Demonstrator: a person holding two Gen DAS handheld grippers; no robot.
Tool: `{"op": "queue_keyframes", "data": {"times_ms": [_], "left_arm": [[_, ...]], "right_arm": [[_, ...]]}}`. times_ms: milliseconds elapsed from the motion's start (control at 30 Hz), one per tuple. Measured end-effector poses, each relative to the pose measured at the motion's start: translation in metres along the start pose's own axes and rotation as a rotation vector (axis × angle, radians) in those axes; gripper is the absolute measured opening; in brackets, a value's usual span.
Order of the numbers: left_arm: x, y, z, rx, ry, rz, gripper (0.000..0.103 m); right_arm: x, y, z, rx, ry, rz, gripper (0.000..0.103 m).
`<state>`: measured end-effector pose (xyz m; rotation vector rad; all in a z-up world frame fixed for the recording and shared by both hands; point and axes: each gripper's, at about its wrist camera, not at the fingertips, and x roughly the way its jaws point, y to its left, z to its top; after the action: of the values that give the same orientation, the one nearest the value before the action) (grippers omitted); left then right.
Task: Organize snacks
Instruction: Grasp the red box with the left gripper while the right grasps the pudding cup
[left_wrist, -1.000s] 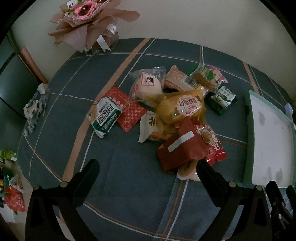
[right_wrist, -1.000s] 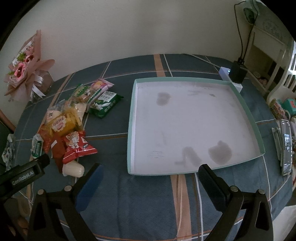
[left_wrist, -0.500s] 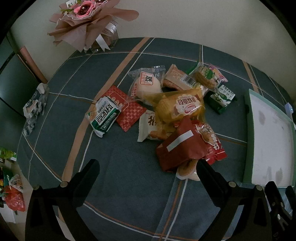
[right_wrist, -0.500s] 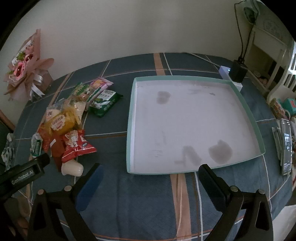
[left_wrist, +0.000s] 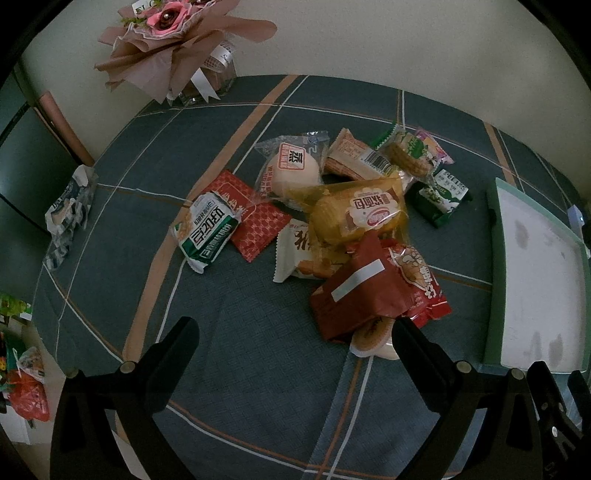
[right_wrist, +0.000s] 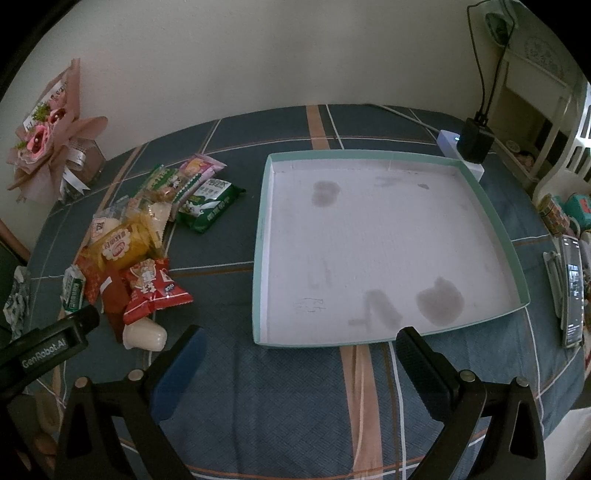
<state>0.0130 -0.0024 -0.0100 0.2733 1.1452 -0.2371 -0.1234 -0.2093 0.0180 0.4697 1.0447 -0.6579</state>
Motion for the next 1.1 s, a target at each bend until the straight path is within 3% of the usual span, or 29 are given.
{"op": "queue_keyframes", "data": {"times_ms": [133,267,533,900,1100], "left_arm": [[0.001,0.007,0.002,-0.028,0.005,-0.018,0.103],[0.004,0.036,0.008,-0.126,0.013,0.001,0.103],[0.016,0.076,0.012,-0.245,0.052,0.0,0.103],[0.038,0.07,0.02,-0.232,0.106,-0.075,0.103],[0.043,0.06,0.021,-0.225,0.124,-0.122,0.103]], "right_arm": [[-0.001,0.003,0.0,-0.001,-0.006,0.017,0.103],[-0.002,0.016,0.003,-0.009,-0.016,0.08,0.103],[0.019,0.066,0.004,-0.025,0.06,0.205,0.103],[0.064,0.106,-0.004,-0.052,0.156,0.21,0.103],[0.08,0.115,-0.005,-0.052,0.187,0.205,0.086]]}}
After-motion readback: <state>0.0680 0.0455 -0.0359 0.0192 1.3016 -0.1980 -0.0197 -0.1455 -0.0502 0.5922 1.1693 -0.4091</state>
